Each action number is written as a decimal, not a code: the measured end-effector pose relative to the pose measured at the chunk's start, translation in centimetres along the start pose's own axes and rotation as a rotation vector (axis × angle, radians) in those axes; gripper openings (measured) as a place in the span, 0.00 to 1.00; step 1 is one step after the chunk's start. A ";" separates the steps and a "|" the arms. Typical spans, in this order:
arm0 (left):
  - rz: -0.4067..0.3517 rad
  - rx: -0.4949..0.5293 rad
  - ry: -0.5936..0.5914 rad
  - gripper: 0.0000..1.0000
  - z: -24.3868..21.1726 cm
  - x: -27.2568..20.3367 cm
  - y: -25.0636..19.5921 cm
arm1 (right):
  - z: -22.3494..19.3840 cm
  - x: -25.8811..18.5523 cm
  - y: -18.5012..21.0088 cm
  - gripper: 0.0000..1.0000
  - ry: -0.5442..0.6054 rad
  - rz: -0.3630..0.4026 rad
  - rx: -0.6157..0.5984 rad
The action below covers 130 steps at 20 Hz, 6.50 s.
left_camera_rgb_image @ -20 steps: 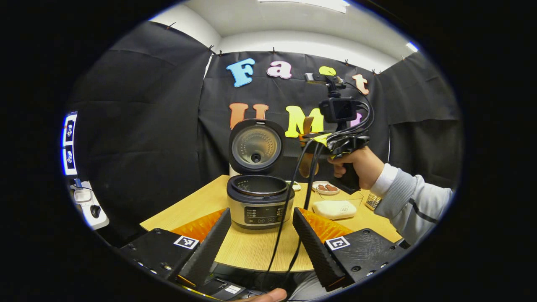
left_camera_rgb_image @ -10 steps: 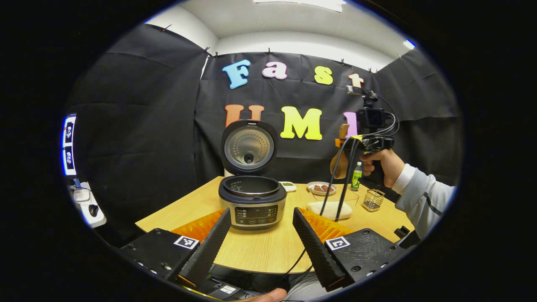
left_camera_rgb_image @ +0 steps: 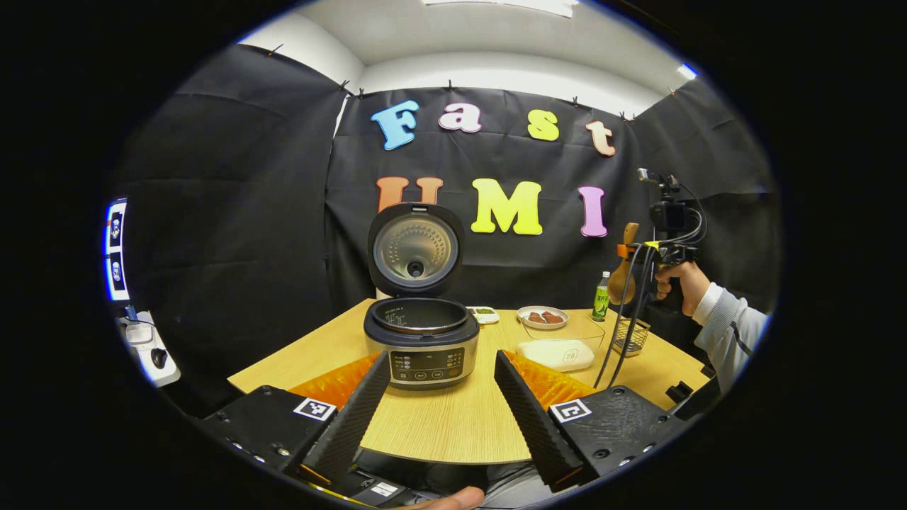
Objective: Close the left gripper, press the button to open the rice cooker; take a wooden spoon from the chopstick holder with the right hand, scoop a spoonful of rice and pour it into the rice cooker, then put the wooden spoon back into the chopstick holder.
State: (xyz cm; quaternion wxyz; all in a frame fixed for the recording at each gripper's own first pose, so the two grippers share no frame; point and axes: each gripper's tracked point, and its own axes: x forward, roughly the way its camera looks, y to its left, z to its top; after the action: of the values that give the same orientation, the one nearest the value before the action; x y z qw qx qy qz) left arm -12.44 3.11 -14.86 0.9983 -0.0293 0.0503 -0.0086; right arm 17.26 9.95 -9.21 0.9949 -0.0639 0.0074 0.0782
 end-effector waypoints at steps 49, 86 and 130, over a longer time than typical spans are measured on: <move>0.101 0.043 -0.120 0.95 17.9 16.7 4.7 | 2.8 -14.0 -6.4 1.00 -0.116 -0.077 0.079; 0.184 0.021 0.101 0.99 14.5 28.7 5.6 | -3.4 -26.3 -6.8 1.00 -0.068 0.008 0.167; 0.130 0.010 0.161 0.98 -1.3 22.9 3.7 | 0.4 -29.3 -2.5 0.98 -0.116 0.031 0.176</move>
State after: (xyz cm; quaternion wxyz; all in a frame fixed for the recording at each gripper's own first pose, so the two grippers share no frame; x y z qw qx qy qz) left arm 10.25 6.25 -18.70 0.9896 -0.0202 0.1321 0.0536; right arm -11.32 2.97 -7.76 0.9940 0.0287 -0.0422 0.0963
